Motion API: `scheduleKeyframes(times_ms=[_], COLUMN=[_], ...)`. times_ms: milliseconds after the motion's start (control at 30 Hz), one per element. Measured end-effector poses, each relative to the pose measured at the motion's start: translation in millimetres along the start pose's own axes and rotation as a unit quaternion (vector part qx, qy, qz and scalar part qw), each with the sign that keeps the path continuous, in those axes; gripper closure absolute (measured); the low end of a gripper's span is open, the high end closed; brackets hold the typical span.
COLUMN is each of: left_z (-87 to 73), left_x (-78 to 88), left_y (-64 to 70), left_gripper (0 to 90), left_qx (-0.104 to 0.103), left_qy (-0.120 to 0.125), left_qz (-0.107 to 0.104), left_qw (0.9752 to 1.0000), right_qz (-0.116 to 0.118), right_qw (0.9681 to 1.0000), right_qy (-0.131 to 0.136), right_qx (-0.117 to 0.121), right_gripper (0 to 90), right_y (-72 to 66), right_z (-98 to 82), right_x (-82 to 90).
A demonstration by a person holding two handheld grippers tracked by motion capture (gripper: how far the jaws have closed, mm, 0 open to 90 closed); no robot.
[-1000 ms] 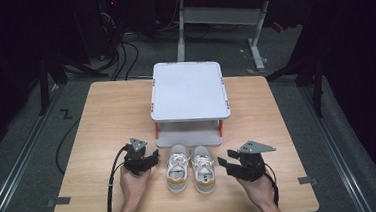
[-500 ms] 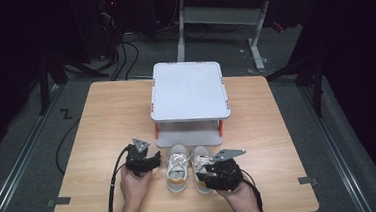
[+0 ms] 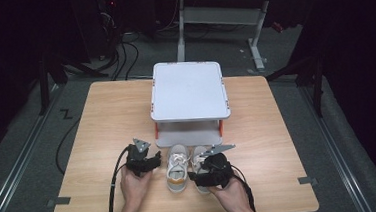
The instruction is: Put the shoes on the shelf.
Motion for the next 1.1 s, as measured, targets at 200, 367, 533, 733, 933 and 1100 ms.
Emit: scheduleKeyframes(times_ms=[200, 367, 533, 733, 933, 1100], left_z=[0.1, 0.5, 0.6, 0.7, 0.8, 0.7], left_x=[-0.1, -0.4, -0.4, -0.5, -0.6, -0.6], left_y=[0.9, 1.7, 2.5, 2.4, 2.5, 2.7], left_gripper=[35.5, 36.5, 36.9, 37.0, 37.0, 37.0], left_qx=[-0.003, -0.002, -0.002, -0.005, -0.005, -0.004], left_qy=[0.000, 0.003, 0.003, 0.003, 0.003, 0.003], left_qz=[0.001, 0.000, -0.001, -0.001, -0.002, -0.002], left_qw=[1.0000, 1.0000, 1.0000, 1.0000, 1.0000, 1.0000], right_qz=[-0.010, -0.032, -0.055, -0.079, -0.091, -0.087], right_qw=[0.9999, 0.9995, 0.9984, 0.9962, 0.9945, 0.9957], right_qy=[0.006, 0.000, 0.004, 0.002, -0.001, -0.010], right_qx=[-0.007, 0.000, 0.016, 0.038, 0.051, 0.030], right_gripper=[40.3, 40.3, 40.8, 46.6, 50.6, 47.8], right_y=[-4.6, -7.9, -14.6, -22.7, -23.1, -13.1], right_z=[6.6, 7.0, 7.3, 9.4, 9.0, 4.8], right_x=[-5.1, -9.9, -13.6, -17.6, -17.6, -13.0])
Point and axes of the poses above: each handheld gripper's, and its own axes: x roughly backward along the jaws, z roughly out of its top, y roughly to its right, the point moved 4 cm from there along -x, roughly forward along the jaws, and after that the axes turned 6 degrees about -x, right-handed, at the moved point
